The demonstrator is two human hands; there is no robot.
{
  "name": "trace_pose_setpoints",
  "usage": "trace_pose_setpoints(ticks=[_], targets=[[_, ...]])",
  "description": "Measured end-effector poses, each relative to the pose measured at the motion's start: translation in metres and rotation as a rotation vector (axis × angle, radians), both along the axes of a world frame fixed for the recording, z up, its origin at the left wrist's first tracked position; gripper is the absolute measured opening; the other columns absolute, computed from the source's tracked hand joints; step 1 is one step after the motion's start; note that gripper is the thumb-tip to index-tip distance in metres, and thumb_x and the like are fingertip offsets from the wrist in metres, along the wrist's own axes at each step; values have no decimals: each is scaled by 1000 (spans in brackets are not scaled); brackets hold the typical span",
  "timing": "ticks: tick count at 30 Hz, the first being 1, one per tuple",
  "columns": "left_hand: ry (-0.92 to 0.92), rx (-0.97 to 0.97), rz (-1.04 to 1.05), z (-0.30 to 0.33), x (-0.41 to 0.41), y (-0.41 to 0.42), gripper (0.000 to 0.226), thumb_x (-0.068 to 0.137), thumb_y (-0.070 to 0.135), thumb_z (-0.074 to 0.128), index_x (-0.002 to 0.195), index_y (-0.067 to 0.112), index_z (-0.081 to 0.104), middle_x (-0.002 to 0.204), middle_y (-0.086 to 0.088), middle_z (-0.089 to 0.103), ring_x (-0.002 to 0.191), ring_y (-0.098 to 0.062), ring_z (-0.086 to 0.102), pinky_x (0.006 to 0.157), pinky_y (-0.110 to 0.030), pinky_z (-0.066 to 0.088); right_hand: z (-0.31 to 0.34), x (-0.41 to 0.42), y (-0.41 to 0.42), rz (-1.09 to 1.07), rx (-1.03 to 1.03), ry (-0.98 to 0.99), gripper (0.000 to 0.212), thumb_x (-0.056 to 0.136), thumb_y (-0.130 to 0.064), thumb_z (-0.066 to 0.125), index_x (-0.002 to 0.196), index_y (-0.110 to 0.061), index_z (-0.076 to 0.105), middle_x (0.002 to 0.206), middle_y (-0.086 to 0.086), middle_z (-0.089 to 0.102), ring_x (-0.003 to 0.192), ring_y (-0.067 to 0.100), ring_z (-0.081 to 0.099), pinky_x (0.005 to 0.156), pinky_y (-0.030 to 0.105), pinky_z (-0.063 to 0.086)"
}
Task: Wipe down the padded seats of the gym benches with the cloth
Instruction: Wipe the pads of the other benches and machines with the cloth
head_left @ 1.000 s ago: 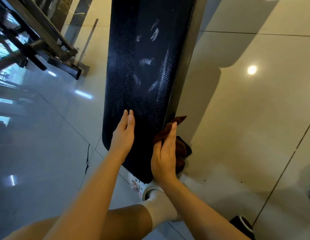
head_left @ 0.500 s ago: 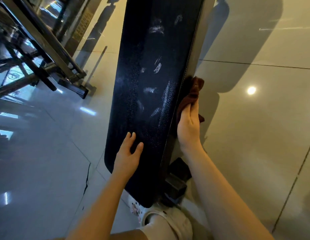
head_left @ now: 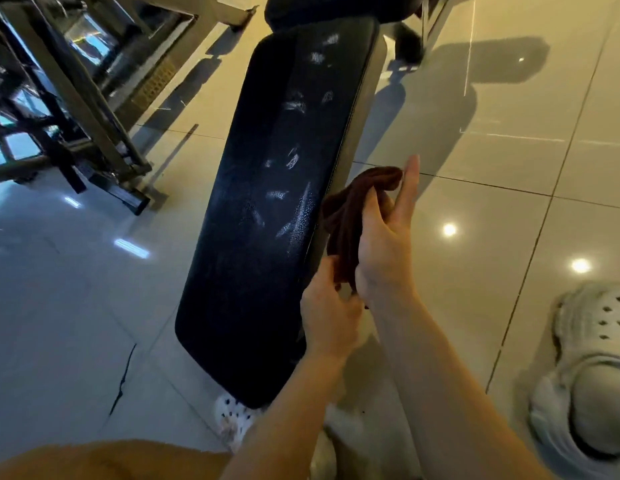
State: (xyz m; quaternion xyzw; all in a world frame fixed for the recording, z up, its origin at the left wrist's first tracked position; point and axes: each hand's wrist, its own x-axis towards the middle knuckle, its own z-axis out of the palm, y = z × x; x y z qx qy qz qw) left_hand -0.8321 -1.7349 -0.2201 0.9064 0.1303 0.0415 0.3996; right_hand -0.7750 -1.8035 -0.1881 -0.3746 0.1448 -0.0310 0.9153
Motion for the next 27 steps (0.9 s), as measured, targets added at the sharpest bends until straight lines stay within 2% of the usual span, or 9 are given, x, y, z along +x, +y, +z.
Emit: trace_pose_setpoints(ticks=[3,6,11,13,18,20,22,24,27], targets=[[-95,-45,-24,11,-6,-8,24,89,11,66,112,17,60,94,12,66,86,1,65,81,-13,53,15,-7,-16,-46,-145,7,34,101,-15,47,124,-39,53,116,0,58,98,8,64,84,31,57],[-166,-69,-11,18,-19,8,26,88,7,68,101,26,57,90,17,63,88,6,65,79,-9,51,27,-13,-35,-62,-480,-27,24,91,-19,53,89,-42,58,102,-4,60,101,22,61,89,50,54],[-164,-47,-27,36,-28,46,18,89,8,68,92,24,62,83,13,65,77,7,63,70,-10,50,64,-13,-71,84,-1248,-237,12,94,-16,55,92,-25,63,90,-6,63,91,15,58,81,31,48],[-138,-36,-53,42,-28,56,13,91,11,66,97,22,65,89,6,67,83,2,63,74,-12,49,89,-11,-77,170,-1546,-297,12,94,-22,55,99,-21,66,92,-4,63,92,19,59,78,33,46],[-117,-133,18,43,-33,53,22,95,13,58,98,35,61,101,3,64,96,-16,64,88,-46,55,149,-17,-66,310,-2192,-553,19,97,-33,54,103,-19,65,86,1,54,89,23,60,70,36,45],[-84,-349,-6,51,-39,34,23,95,21,59,112,34,56,112,4,62,103,-12,62,93,-46,53,166,-23,-60,297,-2316,-644,22,96,-35,54,100,-16,64,83,1,54,87,24,62,70,36,46],[-47,-496,-49,57,-42,9,60,83,42,69,134,29,41,129,5,53,116,-9,55,101,-40,48,181,-31,-57,327,-2356,-672,22,96,-37,54,100,-18,64,82,1,53,89,24,63,72,37,47],[-86,-459,-6,62,-41,-17,88,70,52,79,140,27,32,136,7,45,120,-9,49,97,-32,47,193,-38,-60,331,-2351,-675,23,96,-39,54,102,-19,64,85,1,55,92,25,62,77,39,51],[-167,-370,92,75,-31,-31,72,77,33,80,134,22,38,125,8,42,111,-7,47,79,-15,43,196,-43,-80,221,-2289,-602,25,96,-41,53,105,-21,64,93,0,60,94,22,61,79,40,51]])
